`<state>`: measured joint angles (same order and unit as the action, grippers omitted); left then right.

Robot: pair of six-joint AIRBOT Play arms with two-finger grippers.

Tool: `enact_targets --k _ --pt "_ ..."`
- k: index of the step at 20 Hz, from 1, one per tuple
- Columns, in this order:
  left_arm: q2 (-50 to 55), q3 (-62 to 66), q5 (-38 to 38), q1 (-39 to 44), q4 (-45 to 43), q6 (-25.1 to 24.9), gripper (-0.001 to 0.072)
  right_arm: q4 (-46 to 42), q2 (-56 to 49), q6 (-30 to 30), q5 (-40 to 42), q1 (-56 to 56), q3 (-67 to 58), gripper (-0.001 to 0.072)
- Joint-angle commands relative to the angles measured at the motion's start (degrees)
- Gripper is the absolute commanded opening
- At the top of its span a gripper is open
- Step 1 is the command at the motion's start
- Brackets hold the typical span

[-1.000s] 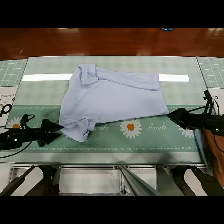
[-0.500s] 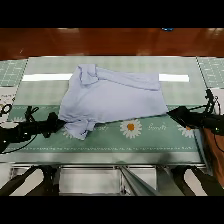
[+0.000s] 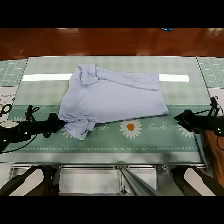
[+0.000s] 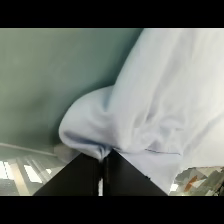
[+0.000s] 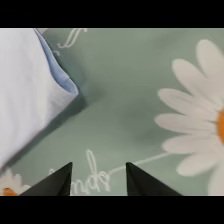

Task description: Fold the shirts.

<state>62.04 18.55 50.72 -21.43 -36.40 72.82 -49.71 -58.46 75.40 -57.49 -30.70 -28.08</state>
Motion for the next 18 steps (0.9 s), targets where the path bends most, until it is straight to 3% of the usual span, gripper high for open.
enact_targets --k 1,9,10,11,13,18 --pt "0.0 0.1 0.3 0.0 0.2 -0.2 0.002 10.4 -11.2 -6.7 1.1 1.7 -1.6 0.0402" --pt "0.0 0.1 0.2 0.0 0.2 -0.2 0.002 16.1 -29.4 -3.3 3.6 14.9 -18.8 0.0387" --pt "0.0 0.1 0.1 0.0 0.2 -0.2 0.002 16.1 -30.6 -3.4 3.2 16.3 -20.6 0.0249" --pt "0.0 0.1 0.1 0.0 0.2 -0.2 0.002 16.2 -31.5 -5.5 1.5 17.6 -22.1 0.0025" --pt "-0.1 1.3 1.1 0.0 0.2 -0.4 0.002 14.3 -31.7 -6.6 -2.6 19.3 -26.0 0.0027" --pt "-3.3 19.1 9.9 0.1 0.5 -0.3 0.002 -1.4 -22.4 -0.5 -9.8 19.1 -42.5 0.0026"
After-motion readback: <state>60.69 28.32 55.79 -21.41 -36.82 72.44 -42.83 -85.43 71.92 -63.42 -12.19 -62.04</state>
